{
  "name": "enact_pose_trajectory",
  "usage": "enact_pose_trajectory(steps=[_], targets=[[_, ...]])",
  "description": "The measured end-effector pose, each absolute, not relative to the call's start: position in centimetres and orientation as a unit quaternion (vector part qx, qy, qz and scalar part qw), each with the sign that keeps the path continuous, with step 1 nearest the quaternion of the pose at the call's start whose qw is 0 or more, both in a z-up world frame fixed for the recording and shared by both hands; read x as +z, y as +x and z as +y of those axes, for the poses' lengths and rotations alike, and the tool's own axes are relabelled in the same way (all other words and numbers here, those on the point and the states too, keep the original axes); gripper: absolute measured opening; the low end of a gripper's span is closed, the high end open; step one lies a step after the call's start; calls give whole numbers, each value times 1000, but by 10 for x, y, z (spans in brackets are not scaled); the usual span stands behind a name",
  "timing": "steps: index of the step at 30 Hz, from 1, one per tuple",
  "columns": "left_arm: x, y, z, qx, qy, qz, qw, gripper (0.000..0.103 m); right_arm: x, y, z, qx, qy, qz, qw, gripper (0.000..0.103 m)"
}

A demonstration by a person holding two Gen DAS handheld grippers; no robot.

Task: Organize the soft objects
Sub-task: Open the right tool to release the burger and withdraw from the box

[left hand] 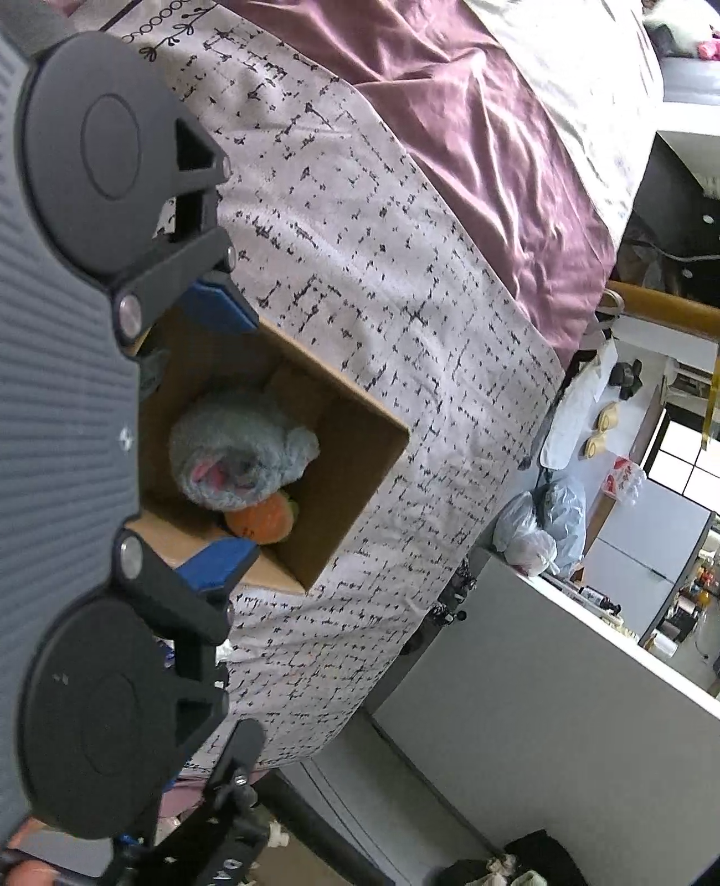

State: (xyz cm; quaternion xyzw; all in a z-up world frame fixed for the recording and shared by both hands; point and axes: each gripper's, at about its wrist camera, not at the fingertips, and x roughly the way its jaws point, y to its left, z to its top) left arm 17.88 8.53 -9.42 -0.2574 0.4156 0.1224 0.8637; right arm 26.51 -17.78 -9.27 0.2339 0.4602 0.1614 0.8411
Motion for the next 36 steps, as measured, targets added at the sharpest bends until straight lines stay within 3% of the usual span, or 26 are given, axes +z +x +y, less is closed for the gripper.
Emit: enact_pose_trajectory(steps=[3, 13, 19, 36], targets=[[-88, 179, 71, 118, -245, 414, 869, 82, -92, 260, -199, 154, 232, 458, 844, 75], [-75, 179, 25, 110, -215, 403, 883, 102, -90, 249, -253, 154, 225, 451, 850, 92], [-71, 181, -3, 94, -198, 397, 891, 103, -87, 244, -284, 151, 225, 438, 857, 98], [-88, 208, -68, 59, -168, 407, 896, 103, -121, 260, -328, 124, 265, 425, 857, 97]])
